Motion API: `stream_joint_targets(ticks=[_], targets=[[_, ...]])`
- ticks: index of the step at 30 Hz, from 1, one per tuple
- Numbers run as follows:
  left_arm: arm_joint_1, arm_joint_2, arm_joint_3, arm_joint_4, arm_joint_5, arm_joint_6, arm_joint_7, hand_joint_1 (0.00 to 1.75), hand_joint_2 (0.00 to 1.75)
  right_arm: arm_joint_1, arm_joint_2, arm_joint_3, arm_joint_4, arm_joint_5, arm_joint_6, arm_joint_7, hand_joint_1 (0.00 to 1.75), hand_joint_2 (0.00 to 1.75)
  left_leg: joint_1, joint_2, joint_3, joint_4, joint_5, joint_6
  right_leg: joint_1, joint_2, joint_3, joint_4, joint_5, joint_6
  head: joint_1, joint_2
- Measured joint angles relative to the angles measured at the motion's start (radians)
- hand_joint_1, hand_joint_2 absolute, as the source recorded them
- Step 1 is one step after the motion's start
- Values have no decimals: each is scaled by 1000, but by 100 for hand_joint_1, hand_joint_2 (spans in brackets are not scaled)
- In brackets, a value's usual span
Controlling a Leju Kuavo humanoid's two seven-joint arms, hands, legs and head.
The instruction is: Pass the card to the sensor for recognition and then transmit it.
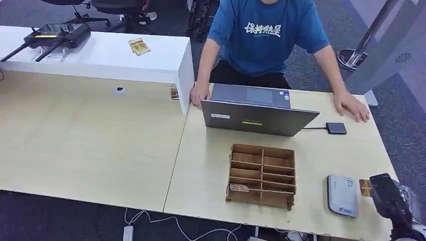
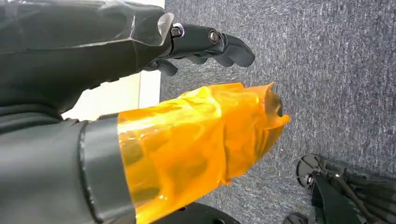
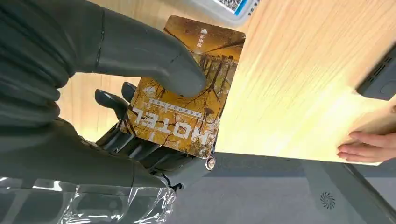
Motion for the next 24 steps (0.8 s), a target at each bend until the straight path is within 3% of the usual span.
stream_joint_targets(ticks=[24], targets=[[0,0,0,0,1,0,0,0,0,1,7,13,8,-5,16,6,175,175,0,0,0,0,0,0,0,0,0,0,0,0,0,0]])
